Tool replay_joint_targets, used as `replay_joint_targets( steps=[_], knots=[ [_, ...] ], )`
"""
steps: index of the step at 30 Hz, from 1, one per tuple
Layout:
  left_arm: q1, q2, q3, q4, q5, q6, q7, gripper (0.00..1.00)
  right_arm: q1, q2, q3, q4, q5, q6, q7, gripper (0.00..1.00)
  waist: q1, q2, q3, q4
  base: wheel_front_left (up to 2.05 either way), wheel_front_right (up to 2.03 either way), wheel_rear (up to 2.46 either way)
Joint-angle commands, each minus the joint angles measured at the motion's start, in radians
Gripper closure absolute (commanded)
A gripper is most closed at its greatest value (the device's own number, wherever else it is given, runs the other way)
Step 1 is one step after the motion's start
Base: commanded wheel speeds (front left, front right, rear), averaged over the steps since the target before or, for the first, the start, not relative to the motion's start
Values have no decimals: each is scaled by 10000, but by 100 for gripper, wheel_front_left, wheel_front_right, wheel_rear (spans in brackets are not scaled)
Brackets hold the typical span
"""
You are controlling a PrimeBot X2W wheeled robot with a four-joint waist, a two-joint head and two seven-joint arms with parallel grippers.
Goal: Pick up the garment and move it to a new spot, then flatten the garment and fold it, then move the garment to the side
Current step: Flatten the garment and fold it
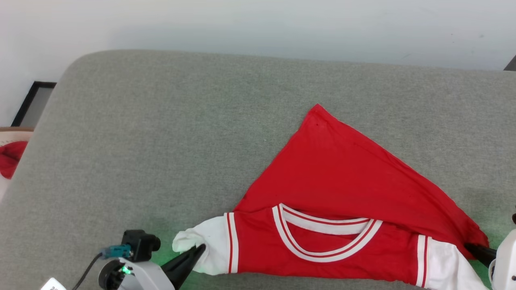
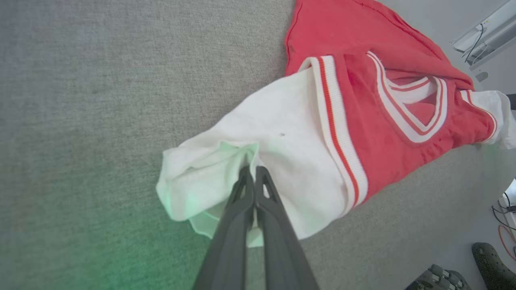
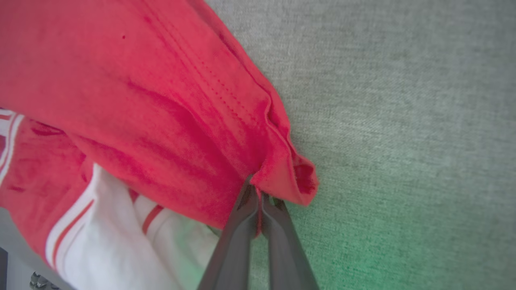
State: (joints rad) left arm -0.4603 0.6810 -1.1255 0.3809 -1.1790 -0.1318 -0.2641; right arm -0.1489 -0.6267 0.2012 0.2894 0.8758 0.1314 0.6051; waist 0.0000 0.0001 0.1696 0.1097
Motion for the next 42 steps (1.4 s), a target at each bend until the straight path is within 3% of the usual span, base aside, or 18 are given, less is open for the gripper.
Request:
replay_joint_targets(
  steps=[1, 3, 4, 5, 6, 13, 19, 28, 34, 42],
  knots=[
    [139, 0, 51, -3, 9, 37, 13, 100, 394, 144, 89, 236, -149, -14, 71, 100, 0, -1, -36, -48, 0, 0, 0],
    [182, 18, 73, -1, -9, 36, 13, 100, 366, 248, 83, 212, -300, -14, -75, 100, 0, -1, -59, -94, 0, 0, 0],
    [196, 34, 104, -1, -15, 36, 13, 100, 316, 284, 88, 179, -375, -14, -162, 89, 0, -1, -79, -122, 0, 0, 0],
    [215, 43, 122, -12, -14, 37, 13, 100, 276, 280, 106, 137, -447, -14, -222, 59, 0, -1, -89, -140, 0, 0, 0],
    [246, 51, 134, -22, -5, 36, 13, 100, 245, 273, 95, 100, -504, -14, -291, 0, 0, -1, -104, -155, 0, 0, 0],
    [408, 130, 267, -73, 72, 36, 13, 100, 311, 270, -379, -478, -714, -12, -585, 0, 0, -1, -254, -254, 0, 0, 0],
    [548, 147, 329, -146, 145, 37, 13, 100, 683, 223, -978, -1857, -1266, -11, -621, 0, 0, -1, -348, -230, 0, 0, 0],
    [218, -128, 95, -268, 314, 36, 12, 100, -402, 244, -930, -3668, -2156, -11, 96, 0, 0, -1, -199, 404, 0, 0, 0],
    [-258, -517, -283, -212, 372, 35, 12, 100, -2444, 523, 140, -2788, -2367, -11, 663, 0, 0, -1, 103, 1178, 0, 0, 0],
    [-1067, -1231, -854, -183, 442, 35, 12, 100, -5498, 609, 2024, 24, -2153, -11, 772, 0, 0, -1, 730, 2308, 0, 0, 0]
  ],
)
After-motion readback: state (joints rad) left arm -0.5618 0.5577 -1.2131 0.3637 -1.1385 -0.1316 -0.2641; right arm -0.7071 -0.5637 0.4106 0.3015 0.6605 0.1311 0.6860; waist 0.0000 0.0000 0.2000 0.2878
